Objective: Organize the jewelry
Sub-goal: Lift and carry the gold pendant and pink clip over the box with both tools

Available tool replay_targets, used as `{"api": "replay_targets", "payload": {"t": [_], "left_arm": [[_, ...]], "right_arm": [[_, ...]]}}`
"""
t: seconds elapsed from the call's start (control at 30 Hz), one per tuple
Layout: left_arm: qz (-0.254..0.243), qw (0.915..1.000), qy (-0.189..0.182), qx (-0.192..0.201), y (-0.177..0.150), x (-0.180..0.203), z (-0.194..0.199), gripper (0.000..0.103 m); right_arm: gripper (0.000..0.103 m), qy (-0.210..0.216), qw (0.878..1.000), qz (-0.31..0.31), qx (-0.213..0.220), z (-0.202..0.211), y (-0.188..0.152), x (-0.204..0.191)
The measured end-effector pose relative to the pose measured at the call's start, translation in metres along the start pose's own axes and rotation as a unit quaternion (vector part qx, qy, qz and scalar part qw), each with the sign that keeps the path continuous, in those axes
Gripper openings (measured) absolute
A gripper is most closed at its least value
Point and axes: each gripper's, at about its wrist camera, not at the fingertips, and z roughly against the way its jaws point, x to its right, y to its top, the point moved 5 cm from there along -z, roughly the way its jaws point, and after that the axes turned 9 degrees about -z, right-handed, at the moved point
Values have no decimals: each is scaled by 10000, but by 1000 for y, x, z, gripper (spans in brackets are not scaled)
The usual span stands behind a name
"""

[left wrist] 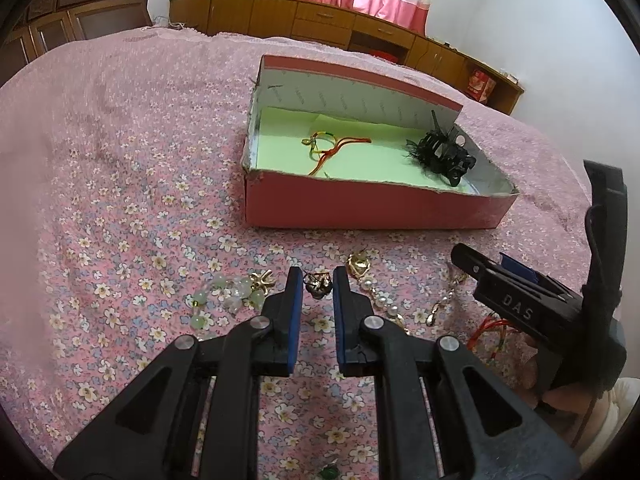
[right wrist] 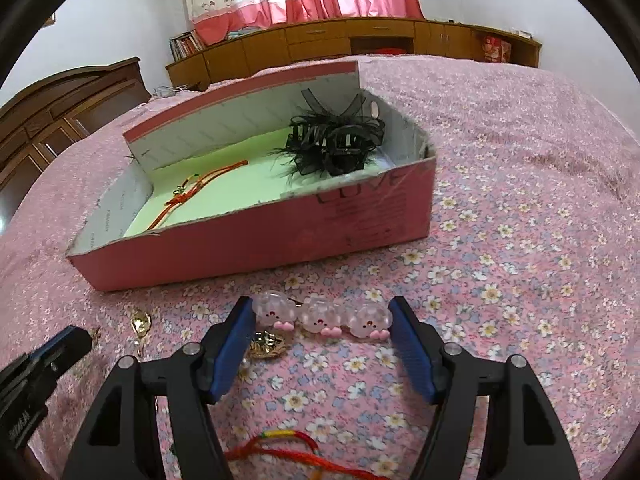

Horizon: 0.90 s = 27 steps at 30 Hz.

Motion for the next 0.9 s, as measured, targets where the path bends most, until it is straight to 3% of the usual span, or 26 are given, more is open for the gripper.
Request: {"api": "replay_targets", "payload": {"t": [0.47, 0.9], "left_arm": [[-251, 9995, -47, 208, 12, 25, 17, 6], [-459, 9970, 77, 616, 35, 42, 30, 6]], "right_arm": [[71, 291, 9962, 343, 740, 54, 13, 18], [71, 641, 9873, 620, 1317, 86, 26, 8]]}}
